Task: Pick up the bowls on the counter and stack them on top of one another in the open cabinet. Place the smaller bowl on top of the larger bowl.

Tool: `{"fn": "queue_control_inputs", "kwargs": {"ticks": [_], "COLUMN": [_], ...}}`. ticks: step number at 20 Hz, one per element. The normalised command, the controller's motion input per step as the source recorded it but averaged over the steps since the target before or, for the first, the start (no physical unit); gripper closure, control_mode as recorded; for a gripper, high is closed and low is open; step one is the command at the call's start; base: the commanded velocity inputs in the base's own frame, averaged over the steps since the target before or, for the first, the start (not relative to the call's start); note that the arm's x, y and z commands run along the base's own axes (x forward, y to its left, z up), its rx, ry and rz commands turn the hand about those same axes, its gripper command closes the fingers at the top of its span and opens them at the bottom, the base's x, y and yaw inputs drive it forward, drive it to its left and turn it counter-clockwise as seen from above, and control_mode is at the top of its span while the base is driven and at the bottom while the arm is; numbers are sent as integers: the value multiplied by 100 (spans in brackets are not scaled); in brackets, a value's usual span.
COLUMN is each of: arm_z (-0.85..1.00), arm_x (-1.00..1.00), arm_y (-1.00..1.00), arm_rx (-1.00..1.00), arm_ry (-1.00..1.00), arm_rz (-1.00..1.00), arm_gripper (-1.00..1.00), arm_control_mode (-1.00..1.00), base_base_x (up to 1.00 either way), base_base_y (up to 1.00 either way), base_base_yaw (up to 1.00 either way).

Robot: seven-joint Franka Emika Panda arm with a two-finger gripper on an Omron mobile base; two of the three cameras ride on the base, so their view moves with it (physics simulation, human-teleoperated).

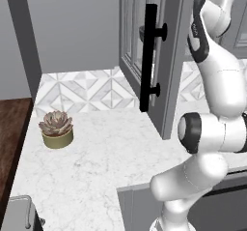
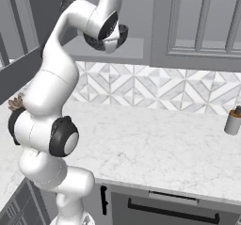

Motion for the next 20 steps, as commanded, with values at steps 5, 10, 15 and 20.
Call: {"fn": "queue_control_inputs", "kwargs": {"ticks": [5,10,15,20], "arm_z": [-60,-100,-100,-100], "arm_x": [-100,-100,-100,-100], "arm_y": [-51,-41,-36,-66], "arm_rx": [4,-2,-20,-23], "arm_ry": [-42,-29,-3,1], "arm_rz": [-1,0,0,1], "arm_gripper": [-100,-100,-100,-100], "arm_control_mode": [-100,-100,-100,-100], "base_base_x": [0,0,0,0], "base_base_y": [0,0,0,0], "base_base_yaw": [0,0,0,0]}}
